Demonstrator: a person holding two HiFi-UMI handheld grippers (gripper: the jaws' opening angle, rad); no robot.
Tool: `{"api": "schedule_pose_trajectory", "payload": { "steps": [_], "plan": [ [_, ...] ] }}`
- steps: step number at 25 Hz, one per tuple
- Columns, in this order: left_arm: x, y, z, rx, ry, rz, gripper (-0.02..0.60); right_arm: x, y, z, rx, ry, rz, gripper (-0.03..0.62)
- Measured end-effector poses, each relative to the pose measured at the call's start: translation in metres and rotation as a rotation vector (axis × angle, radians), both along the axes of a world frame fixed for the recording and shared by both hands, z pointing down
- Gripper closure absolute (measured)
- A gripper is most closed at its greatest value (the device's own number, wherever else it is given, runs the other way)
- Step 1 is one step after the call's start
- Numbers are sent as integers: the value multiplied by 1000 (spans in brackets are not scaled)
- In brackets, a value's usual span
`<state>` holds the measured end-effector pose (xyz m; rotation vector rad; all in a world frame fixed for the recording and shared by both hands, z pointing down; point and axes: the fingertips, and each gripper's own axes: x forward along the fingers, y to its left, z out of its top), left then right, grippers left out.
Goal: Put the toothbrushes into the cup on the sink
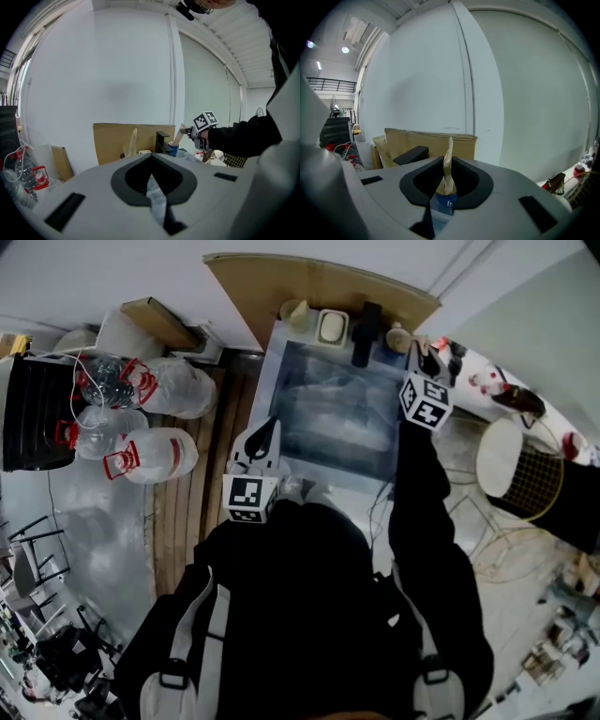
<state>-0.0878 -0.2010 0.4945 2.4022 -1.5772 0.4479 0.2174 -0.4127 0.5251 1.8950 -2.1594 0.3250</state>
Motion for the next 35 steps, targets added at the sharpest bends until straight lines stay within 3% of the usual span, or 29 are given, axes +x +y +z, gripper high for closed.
{"api": "schedule_pose_trajectory", "payload": {
  "steps": [3, 6, 12, 20, 27, 35],
  "plan": [
    [2, 3, 1, -3, 3, 6, 580, -3, -1, 12, -49, 11, -26, 548],
    [3, 6, 0, 3, 0, 11, 580, -6, 0, 13, -63, -4, -49, 458],
    [2, 11, 0, 10, -12, 17, 580, -4, 14, -15, 10, 6, -47, 416],
    [9, 19, -6, 35, 0, 53, 580, 0, 54, -74, 142, -45, -34, 416],
    [15, 26, -19, 75, 31, 78, 580, -15, 106, -103, 188, -118, -49, 419],
    [16, 40, -28, 106, 63, 93, 580, -46, 181, -88, 172, -143, -76, 522]
  ]
}}
